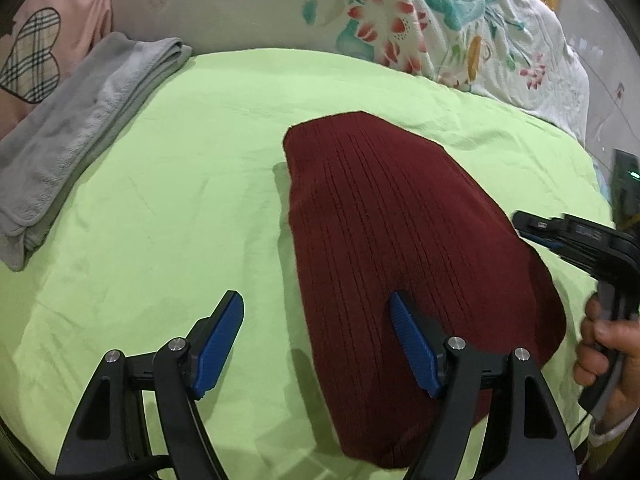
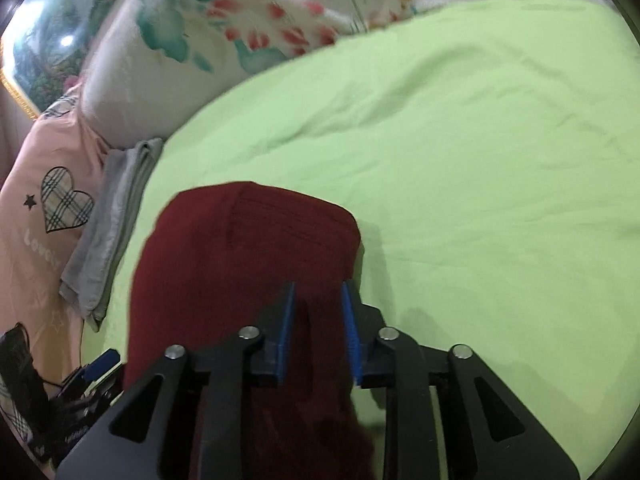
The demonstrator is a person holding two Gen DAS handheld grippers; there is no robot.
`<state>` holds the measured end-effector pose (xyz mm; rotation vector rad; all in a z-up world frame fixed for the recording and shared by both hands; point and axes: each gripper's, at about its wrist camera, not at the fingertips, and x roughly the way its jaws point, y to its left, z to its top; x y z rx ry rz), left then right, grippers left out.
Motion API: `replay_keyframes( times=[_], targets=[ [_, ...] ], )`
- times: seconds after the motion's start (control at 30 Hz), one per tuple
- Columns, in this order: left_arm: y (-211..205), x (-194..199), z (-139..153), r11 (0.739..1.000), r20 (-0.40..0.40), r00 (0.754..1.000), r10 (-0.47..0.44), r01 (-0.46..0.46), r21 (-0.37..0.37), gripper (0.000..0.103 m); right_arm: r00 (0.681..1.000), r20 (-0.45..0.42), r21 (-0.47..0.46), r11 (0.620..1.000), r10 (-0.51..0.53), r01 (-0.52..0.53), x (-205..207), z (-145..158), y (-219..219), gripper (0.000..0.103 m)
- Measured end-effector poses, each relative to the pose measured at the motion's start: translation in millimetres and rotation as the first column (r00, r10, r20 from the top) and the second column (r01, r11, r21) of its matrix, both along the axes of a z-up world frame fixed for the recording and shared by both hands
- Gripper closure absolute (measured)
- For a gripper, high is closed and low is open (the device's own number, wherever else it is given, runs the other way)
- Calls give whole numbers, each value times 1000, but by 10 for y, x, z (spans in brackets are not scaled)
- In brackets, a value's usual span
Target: Fold large clothes
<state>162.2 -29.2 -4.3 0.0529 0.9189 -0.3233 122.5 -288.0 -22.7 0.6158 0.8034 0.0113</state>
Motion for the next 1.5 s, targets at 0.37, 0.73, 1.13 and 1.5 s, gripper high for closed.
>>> replay_keyframes(
  times=[0.37, 0.73, 1.13, 1.5],
  targets=[
    [331, -712, -59, 998, 23, 999, 43, -44, 42, 21, 985, 68, -96, 983, 161, -154, -1017, 166, 690, 37],
    [546, -1211, -365, 987, -26, 998, 52, -47, 153, 20, 977, -38, -196, 957, 209, -213, -1674, -157, 923, 23],
    [327, -1519, -49, 974, 59, 998, -26, 12, 226, 20, 974, -27, -308, 925, 225, -222, -1828, 58, 1007, 23],
    [223, -1491, 359, 957, 155, 987, -40, -7, 289, 10, 967, 58, -300, 928, 246, -218, -1854, 426, 929, 0]
  ],
)
